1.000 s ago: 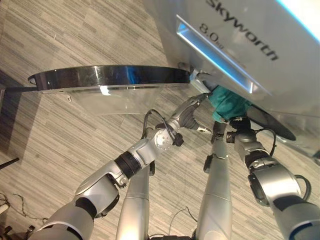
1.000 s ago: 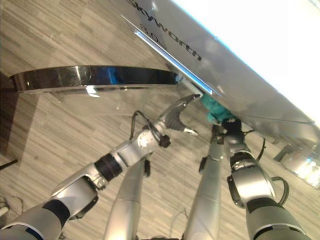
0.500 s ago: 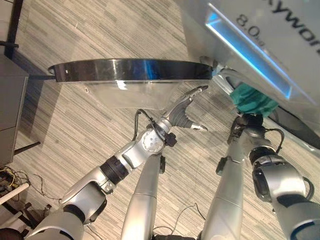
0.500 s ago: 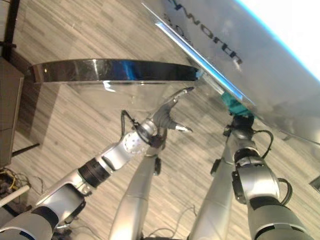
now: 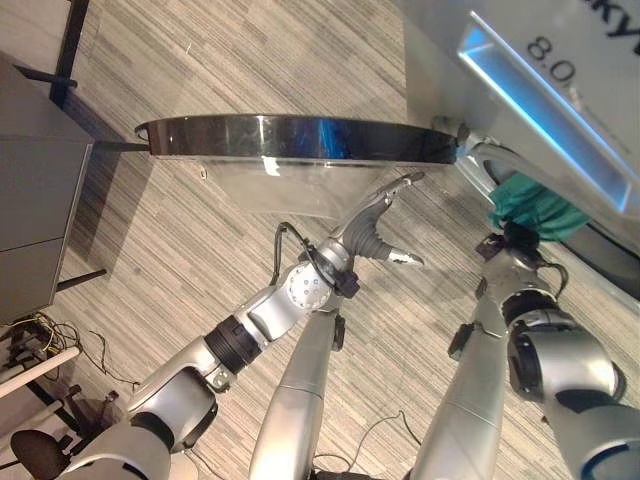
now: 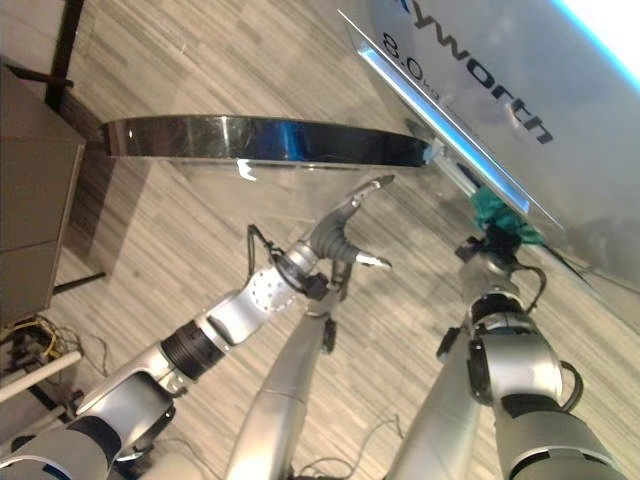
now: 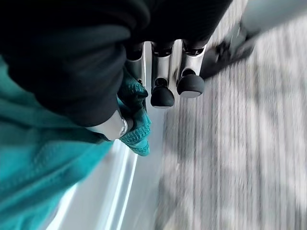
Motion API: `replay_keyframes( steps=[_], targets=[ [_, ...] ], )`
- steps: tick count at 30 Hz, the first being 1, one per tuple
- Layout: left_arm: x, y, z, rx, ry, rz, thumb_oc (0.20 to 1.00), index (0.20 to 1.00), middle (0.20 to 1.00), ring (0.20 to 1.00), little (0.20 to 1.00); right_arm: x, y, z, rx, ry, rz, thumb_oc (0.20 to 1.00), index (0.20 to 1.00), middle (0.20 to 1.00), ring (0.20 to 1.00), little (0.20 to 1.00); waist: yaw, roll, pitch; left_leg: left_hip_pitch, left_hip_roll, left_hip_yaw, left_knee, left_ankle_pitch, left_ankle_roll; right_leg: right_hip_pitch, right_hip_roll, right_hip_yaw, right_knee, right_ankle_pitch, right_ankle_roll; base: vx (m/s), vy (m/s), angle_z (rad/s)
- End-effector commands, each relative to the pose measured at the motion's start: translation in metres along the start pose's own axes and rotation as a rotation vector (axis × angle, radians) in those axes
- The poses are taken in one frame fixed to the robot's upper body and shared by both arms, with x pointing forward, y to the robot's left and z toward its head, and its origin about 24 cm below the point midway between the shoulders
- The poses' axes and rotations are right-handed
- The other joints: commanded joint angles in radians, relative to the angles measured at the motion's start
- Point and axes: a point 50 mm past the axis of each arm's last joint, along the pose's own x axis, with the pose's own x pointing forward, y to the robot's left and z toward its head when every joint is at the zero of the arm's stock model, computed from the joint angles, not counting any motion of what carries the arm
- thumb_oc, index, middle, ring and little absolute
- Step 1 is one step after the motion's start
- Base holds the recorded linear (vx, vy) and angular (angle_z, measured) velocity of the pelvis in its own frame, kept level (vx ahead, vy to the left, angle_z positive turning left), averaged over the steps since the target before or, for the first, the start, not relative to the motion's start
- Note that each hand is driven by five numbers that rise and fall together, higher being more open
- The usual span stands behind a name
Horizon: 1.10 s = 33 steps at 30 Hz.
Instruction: Grab the laundry basket,head to the washer,open it,put in the laundry and shut it.
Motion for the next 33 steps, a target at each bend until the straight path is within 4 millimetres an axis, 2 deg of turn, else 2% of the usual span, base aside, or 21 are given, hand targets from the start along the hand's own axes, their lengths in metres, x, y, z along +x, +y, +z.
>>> replay_keyframes(
  steps=[1,3,4,5,6,11,14,15,16,17,19,20,21,22,23,25,28,30,31,33],
  targets=[
    [-0.005,-0.002,0.011,-0.002,-0.072,0.015,1.000,1.000,1.000,1.000,1.000,-0.023,0.041,0.109,0.177,-0.487,0.197,0.200,0.200,0.200,0.200,0.200,-0.008,0.004,-0.053,0.052,0.058,0.104,0.020,-0.117,0.024,0.009,0.056,-0.036,-0.112,0.042,-0.050,-0.01,-0.077,0.04],
    [-0.008,-0.003,0.009,0.001,-0.062,0.002,1.000,1.000,1.000,1.000,1.000,-0.032,0.037,0.138,0.277,-0.585,0.185,0.200,0.200,0.200,0.200,0.200,-0.011,-0.002,-0.060,0.066,0.063,0.100,0.013,-0.115,0.019,0.027,0.058,-0.047,-0.114,0.038,-0.050,0.00,-0.101,0.10],
    [-0.021,-0.009,-0.003,-0.011,-0.008,-0.045,1.000,1.000,1.000,1.000,1.000,-0.055,0.016,0.193,0.392,-0.818,0.132,0.200,0.200,0.200,0.200,0.200,-0.017,-0.019,-0.076,0.105,0.075,0.089,-0.009,-0.116,0.011,0.070,0.070,-0.072,-0.123,0.026,-0.051,0.01,-0.120,0.14],
    [-0.024,-0.010,-0.007,-0.021,0.007,-0.055,1.000,1.000,1.000,1.000,1.000,-0.061,0.010,0.204,0.390,-0.876,0.113,0.200,0.200,0.200,0.200,0.200,-0.020,-0.022,-0.079,0.112,0.079,0.084,-0.012,-0.116,0.011,0.075,0.073,-0.073,-0.120,0.021,-0.051,0.01,-0.100,0.13],
    [-0.025,-0.011,-0.006,-0.023,0.007,-0.057,1.000,1.000,1.000,1.000,1.000,-0.062,0.010,0.202,0.387,-0.877,0.106,0.200,0.200,0.200,0.200,0.200,-0.019,-0.021,-0.078,0.116,0.080,0.083,-0.013,-0.116,0.011,0.079,0.073,-0.075,-0.120,0.020,-0.052,0.01,-0.033,0.04],
    [-0.033,-0.013,-0.015,-0.038,0.047,-0.075,1.000,1.000,1.000,1.000,1.000,-0.099,-0.014,0.250,0.269,-1.180,-0.147,0.200,0.200,0.200,0.200,0.200,-0.039,-0.016,-0.089,0.170,0.100,0.073,-0.048,-0.112,0.003,0.097,0.086,-0.072,-0.100,-0.007,-0.055,0.03,-0.044,0.06],
    [-0.037,-0.013,-0.016,-0.040,0.053,-0.077,1.000,1.000,1.000,1.000,1.000,-0.104,-0.016,0.255,0.231,-1.220,-0.177,0.200,0.200,0.200,0.200,0.200,-0.042,-0.012,-0.095,0.188,0.108,0.081,-0.065,-0.109,0.002,0.089,0.092,-0.063,-0.088,-0.014,-0.055,0.03,0.001,-0.05],
    [-0.041,-0.013,-0.019,-0.034,0.062,-0.086,1.000,1.000,1.000,1.000,1.000,-0.099,-0.016,0.254,0.103,-1.220,-0.213,0.200,0.200,0.200,0.200,0.200,-0.042,-0.012,-0.095,0.198,0.112,0.085,-0.072,-0.107,0.002,0.086,0.096,-0.061,-0.081,-0.017,-0.055,0.04,0.025,-0.01],
    [-0.043,-0.013,-0.020,-0.038,0.063,-0.087,1.000,1.000,1.000,1.000,1.000,-0.094,-0.014,0.253,0.021,-1.212,-0.212,0.325,0.325,0.325,0.325,0.325,-0.042,-0.013,-0.093,0.205,0.116,0.091,-0.078,-0.105,0.001,0.084,0.098,-0.059,-0.079,-0.018,-0.055,0.03,0.025,-0.04],
    [-0.044,-0.013,-0.020,-0.042,0.062,-0.086,1.000,1.000,1.000,1.000,1.000,-0.088,-0.013,0.251,-0.035,-1.185,-0.210,1.000,1.000,1.000,1.000,1.000,-0.042,-0.015,-0.091,0.209,0.119,0.096,-0.081,-0.105,0.001,0.080,0.099,-0.058,-0.075,-0.018,-0.055,0.02,0.008,-0.07],
    [-0.041,-0.007,-0.019,-0.040,0.059,-0.064,1.000,1.000,1.000,1.000,1.000,-0.057,-0.002,0.221,-0.236,-1.003,-0.121,1.000,1.000,1.000,1.000,1.000,-0.047,-0.028,-0.080,0.212,0.135,0.110,-0.088,-0.098,0.001,0.064,0.103,-0.055,-0.061,-0.017,-0.058,0.01,-0.027,-0.09],
    [-0.041,-0.007,-0.019,-0.041,0.060,-0.062,1.000,1.000,1.000,1.000,1.000,-0.057,-0.001,0.221,-0.237,-1.003,-0.118,1.000,1.000,1.000,1.000,1.000,-0.049,-0.028,-0.080,0.212,0.134,0.111,-0.088,-0.098,0.001,0.062,0.103,-0.054,-0.060,-0.018,-0.058,0.02,-0.042,-0.10],
    [-0.038,-0.006,-0.019,-0.043,0.064,-0.048,1.000,1.000,1.000,1.000,1.000,-0.043,0.007,0.179,-0.303,-0.892,-0.021,1.000,1.000,1.000,1.000,1.000,-0.058,-0.029,-0.074,0.219,0.136,0.111,-0.090,-0.095,0.001,0.061,0.105,-0.055,-0.051,-0.020,-0.062,0.01,-0.016,-0.12],
    [-0.038,-0.006,-0.020,-0.043,0.066,-0.049,1.000,1.000,1.000,1.000,1.000,-0.043,0.007,0.178,-0.303,-0.890,-0.021,1.000,1.000,1.000,1.000,1.000,-0.059,-0.030,-0.075,0.220,0.136,0.110,-0.091,-0.094,0.001,0.062,0.105,-0.055,-0.051,-0.021,-0.062,0.04,-0.012,-0.14],
    [-0.035,-0.005,-0.020,-0.044,0.067,-0.034,1.000,1.000,1.000,1.000,1.000,-0.042,0.017,0.136,-0.247,-0.799,0.080,1.000,1.000,1.000,1.000,1.000,-0.068,-0.032,-0.072,0.228,0.138,0.114,-0.096,-0.092,0.002,0.070,0.108,-0.059,-0.051,-0.020,-0.064,0.03,0.006,-0.12],
    [-0.037,-0.004,-0.023,-0.037,0.088,-0.024,1.000,1.000,1.000,1.000,1.000,-0.048,0.025,0.104,-0.235,-0.756,0.163,1.000,1.000,1.000,1.000,1.000,-0.076,-0.036,-0.071,0.235,0.140,0.115,-0.099,-0.092,0.004,0.077,0.112,-0.063,-0.050,-0.021,-0.065,0.03,0.015,-0.08],
    [-0.043,-0.006,-0.032,-0.023,0.132,-0.015,1.000,1.000,1.000,1.000,1.000,-0.061,0.027,0.064,-0.336,-0.737,0.260,1.000,1.000,1.000,1.000,1.000,-0.087,-0.048,-0.072,0.247,0.141,0.114,-0.104,-0.093,0.007,0.086,0.116,-0.065,-0.048,-0.021,-0.068,0.02,0.014,-0.09],
    [-0.053,-0.010,-0.044,0.004,0.191,-0.011,1.000,1.000,1.000,1.000,1.000,-0.076,0.019,0.029,-0.442,-0.714,0.354,1.000,1.000,1.000,1.000,1.000,-0.109,-0.066,-0.076,0.256,0.145,0.114,-0.101,-0.096,0.007,0.104,0.117,-0.068,-0.049,-0.019,-0.070,0.00,0.015,-0.02],
    [-0.054,-0.011,-0.045,0.003,0.193,-0.013,1.000,1.000,1.000,1.000,1.000,-0.077,0.018,0.028,-0.443,-0.712,0.354,1.000,1.000,1.000,1.000,1.000,-0.109,-0.067,-0.078,0.257,0.145,0.114,-0.101,-0.096,0.007,0.105,0.117,-0.068,-0.050,-0.019,-0.070,0.00,0.032,0.04],
    [-0.063,-0.015,-0.055,0.008,0.248,-0.022,1.000,1.000,1.000,1.000,1.000,-0.083,0.008,0.011,-0.504,-0.686,0.390,1.000,1.000,1.000,1.000,1.000,-0.123,-0.082,-0.084,0.267,0.146,0.115,-0.101,-0.099,0.007,0.123,0.118,-0.071,-0.055,-0.016,-0.070,0.00,0.016,-0.02]
  ],
)
